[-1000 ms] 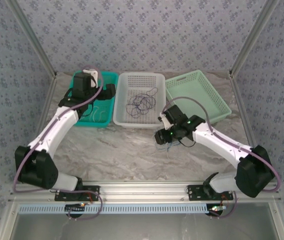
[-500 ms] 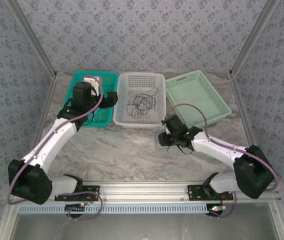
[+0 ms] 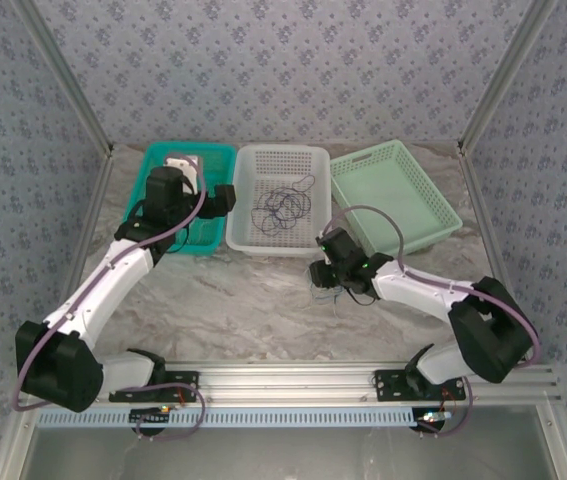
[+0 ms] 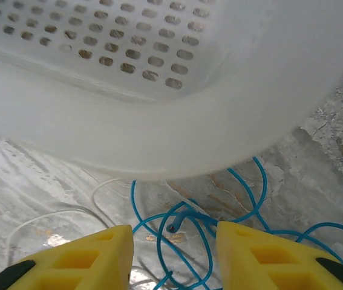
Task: Untangle the cables
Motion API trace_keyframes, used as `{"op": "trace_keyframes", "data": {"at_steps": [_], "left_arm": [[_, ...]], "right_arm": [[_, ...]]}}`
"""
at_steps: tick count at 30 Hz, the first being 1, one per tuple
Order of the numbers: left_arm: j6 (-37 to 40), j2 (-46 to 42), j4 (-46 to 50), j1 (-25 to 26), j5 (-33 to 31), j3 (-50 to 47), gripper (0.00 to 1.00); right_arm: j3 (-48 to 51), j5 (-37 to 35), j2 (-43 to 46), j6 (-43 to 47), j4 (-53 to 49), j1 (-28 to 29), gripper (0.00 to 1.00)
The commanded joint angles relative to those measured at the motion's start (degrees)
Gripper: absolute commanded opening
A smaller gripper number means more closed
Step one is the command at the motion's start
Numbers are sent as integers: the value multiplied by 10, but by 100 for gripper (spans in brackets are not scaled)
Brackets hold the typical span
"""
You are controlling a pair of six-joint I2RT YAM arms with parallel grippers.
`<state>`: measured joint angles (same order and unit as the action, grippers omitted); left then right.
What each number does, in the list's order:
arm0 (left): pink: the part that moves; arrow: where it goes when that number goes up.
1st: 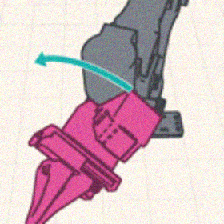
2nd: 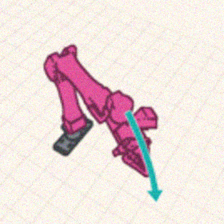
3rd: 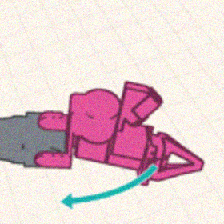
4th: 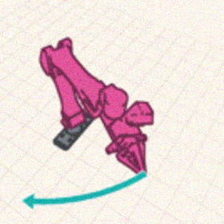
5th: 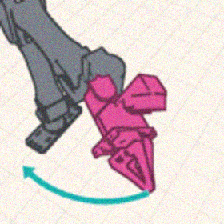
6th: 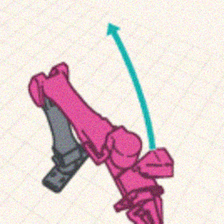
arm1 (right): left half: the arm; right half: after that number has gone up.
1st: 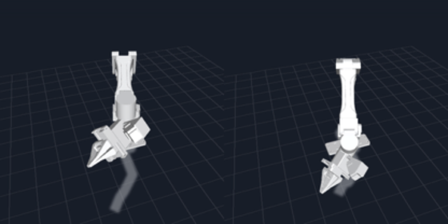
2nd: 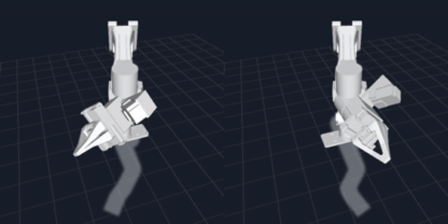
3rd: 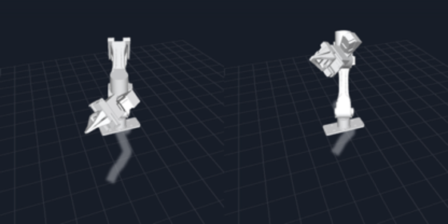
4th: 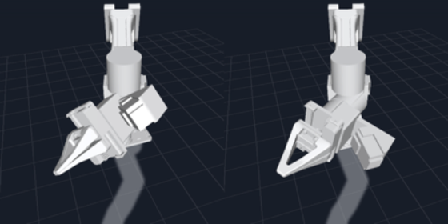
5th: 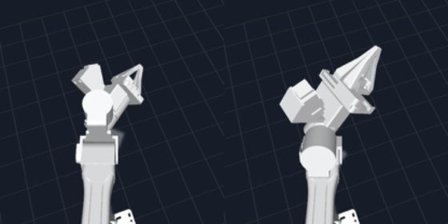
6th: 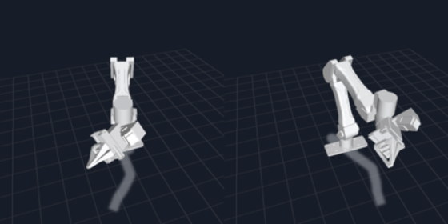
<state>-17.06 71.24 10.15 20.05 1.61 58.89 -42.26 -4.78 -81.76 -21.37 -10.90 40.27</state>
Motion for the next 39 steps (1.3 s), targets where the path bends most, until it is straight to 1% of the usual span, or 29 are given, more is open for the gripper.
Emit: {"op": "trace_keyframes", "data": {"at_steps": [1,6,8,12,16,19,24,28,33,36,39], "left_arm": [[-10,-12,-20,4,-5,-5,99],[-7,-15,-23,4,-6,-9,99],[-7,-14,-25,4,-7,-11,99],[-11,-12,-26,5,-4,-14,99],[-11,-14,-29,5,-4,-16,99],[-11,-15,-29,5,-4,-16,99],[-12,-15,-28,5,-4,-16,99],[-14,-16,-28,5,-4,-19,99],[-17,-13,-34,9,-2,-22,99],[-12,-8,-44,20,-1,-22,99],[1,-2,-61,38,2,-22,99]], "right_arm": [[-19,-10,-22,0,13,-2,37],[-17,-22,-23,4,30,-2,32],[-16,-30,-23,2,38,-1,33],[-10,-35,-23,-4,47,0,39],[-6,-45,-27,-11,60,1,36],[-3,-48,-26,-14,68,2,29],[-6,-45,-18,-15,50,5,10],[1,-42,24,-17,11,13,0],[0,-20,115,-17,-58,14,0],[-22,24,171,-10,-101,13,0],[-60,75,204,1,-150,11,0]]}}
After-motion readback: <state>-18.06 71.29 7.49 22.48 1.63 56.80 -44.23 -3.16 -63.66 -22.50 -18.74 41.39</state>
